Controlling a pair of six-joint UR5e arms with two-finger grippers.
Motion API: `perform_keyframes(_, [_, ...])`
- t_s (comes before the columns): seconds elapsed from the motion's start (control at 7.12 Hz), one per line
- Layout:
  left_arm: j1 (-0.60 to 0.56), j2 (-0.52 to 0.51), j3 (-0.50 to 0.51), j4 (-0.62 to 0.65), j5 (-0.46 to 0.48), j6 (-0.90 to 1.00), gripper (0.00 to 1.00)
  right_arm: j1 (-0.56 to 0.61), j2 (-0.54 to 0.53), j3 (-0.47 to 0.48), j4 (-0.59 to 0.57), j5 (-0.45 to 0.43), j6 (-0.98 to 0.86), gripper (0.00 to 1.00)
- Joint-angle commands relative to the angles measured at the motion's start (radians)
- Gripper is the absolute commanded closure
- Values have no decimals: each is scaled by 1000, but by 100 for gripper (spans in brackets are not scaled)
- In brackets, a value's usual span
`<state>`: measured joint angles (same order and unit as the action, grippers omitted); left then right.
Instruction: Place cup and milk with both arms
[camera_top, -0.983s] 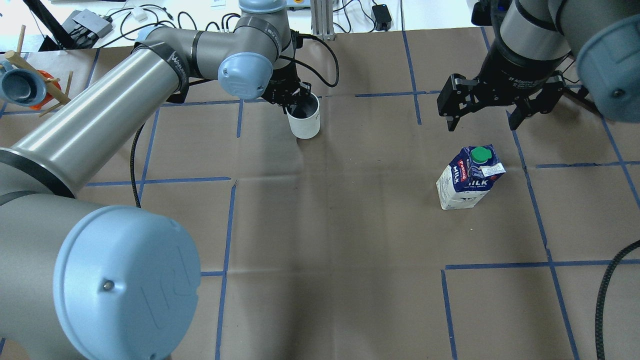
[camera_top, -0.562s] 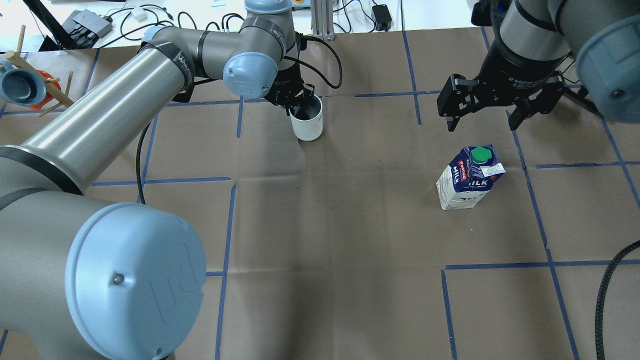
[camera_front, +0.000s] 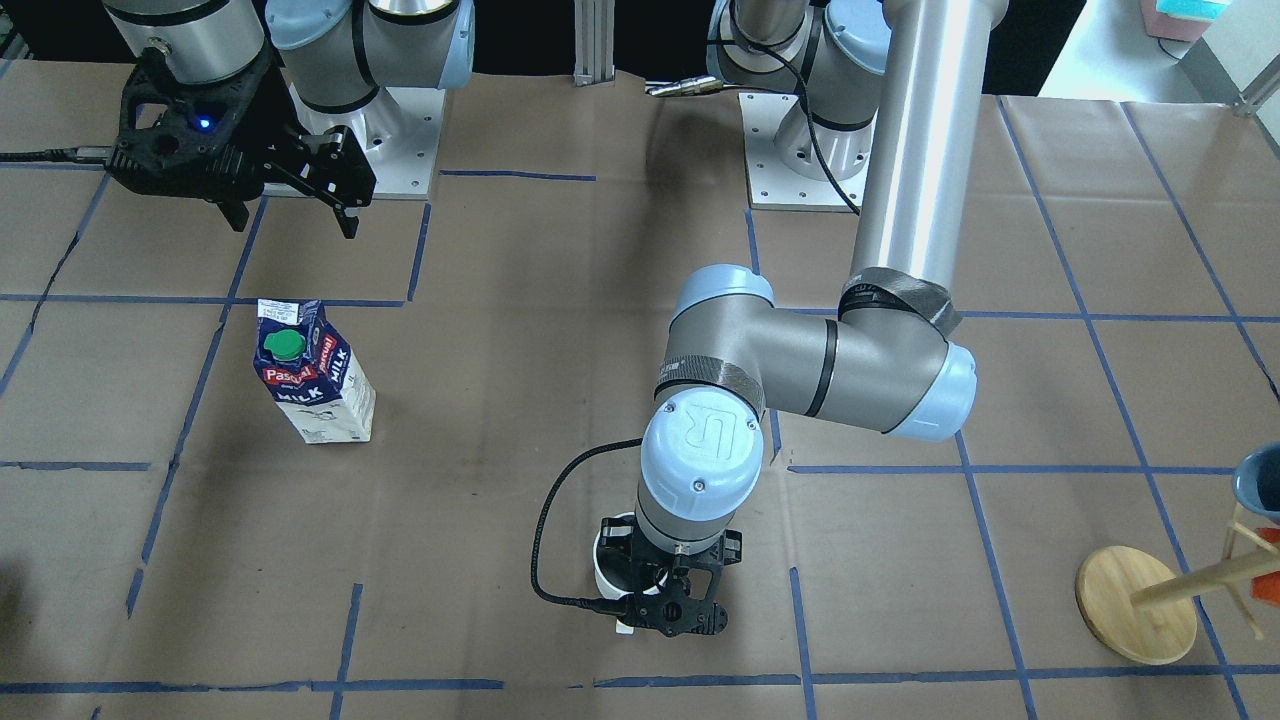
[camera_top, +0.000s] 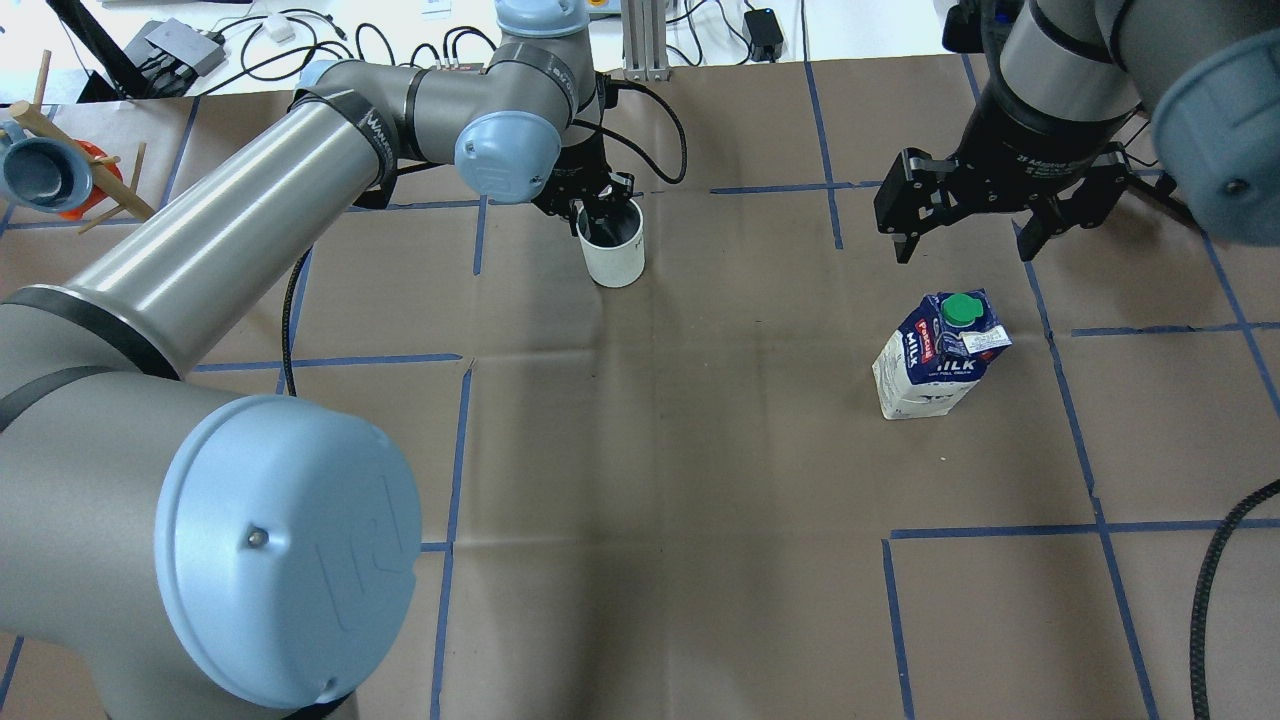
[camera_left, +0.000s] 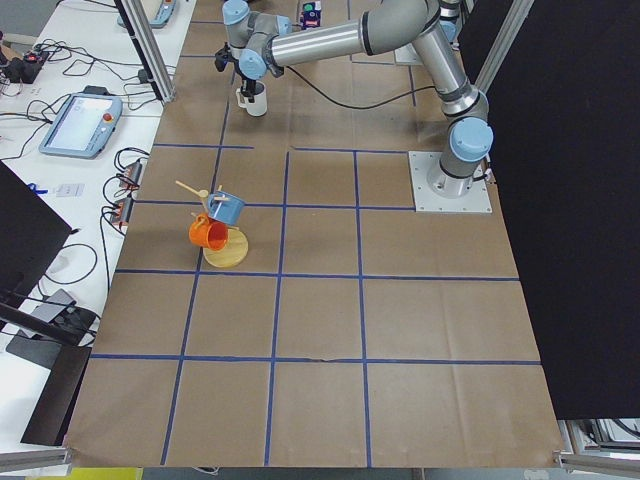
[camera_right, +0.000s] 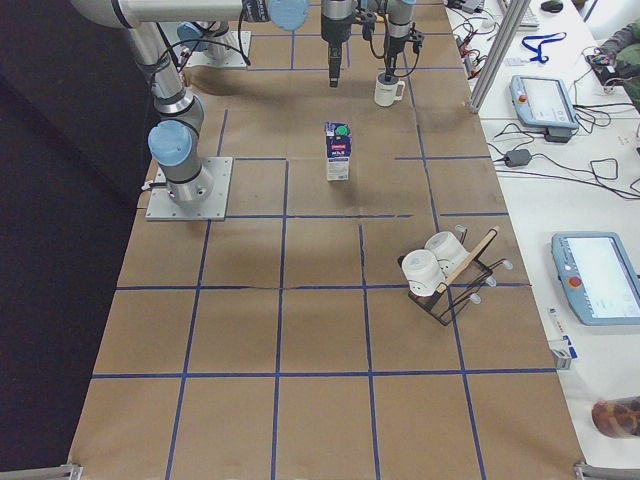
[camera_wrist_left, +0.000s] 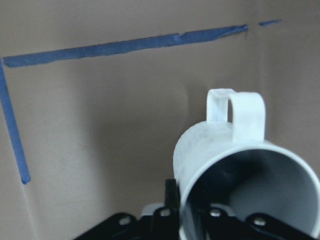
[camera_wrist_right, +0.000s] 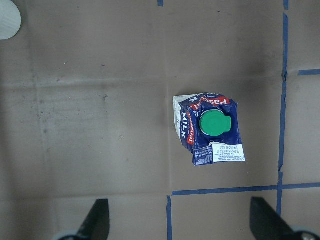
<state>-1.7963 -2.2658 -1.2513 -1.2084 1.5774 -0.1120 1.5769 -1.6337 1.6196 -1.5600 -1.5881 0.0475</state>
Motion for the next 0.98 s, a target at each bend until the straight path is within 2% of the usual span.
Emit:
perform_keyframes(0.0, [2,11,4,1,0,0,13,0,0,0,0,0,0,0])
perform_keyframes(0.14, [2,37,4,-3,1,0,1,0,0,0,0,0,-1,0])
perform_keyframes(0.28, [6,107,-5,-38,1,0,0,0,0,0,0,2,0,0])
perform_keyframes(0.56, [3,342,-11,-329,4,0,0,-9,2,-1,-8,0,-21,0])
perform_keyframes(0.7, [5,473,-54,-450,3,0,0,-41,2,-3,-6,-3,-78,0])
perform_keyframes(0.84, [12,617,-154,-476,3,14,0,-87,0,-6,0,-7,-102,0])
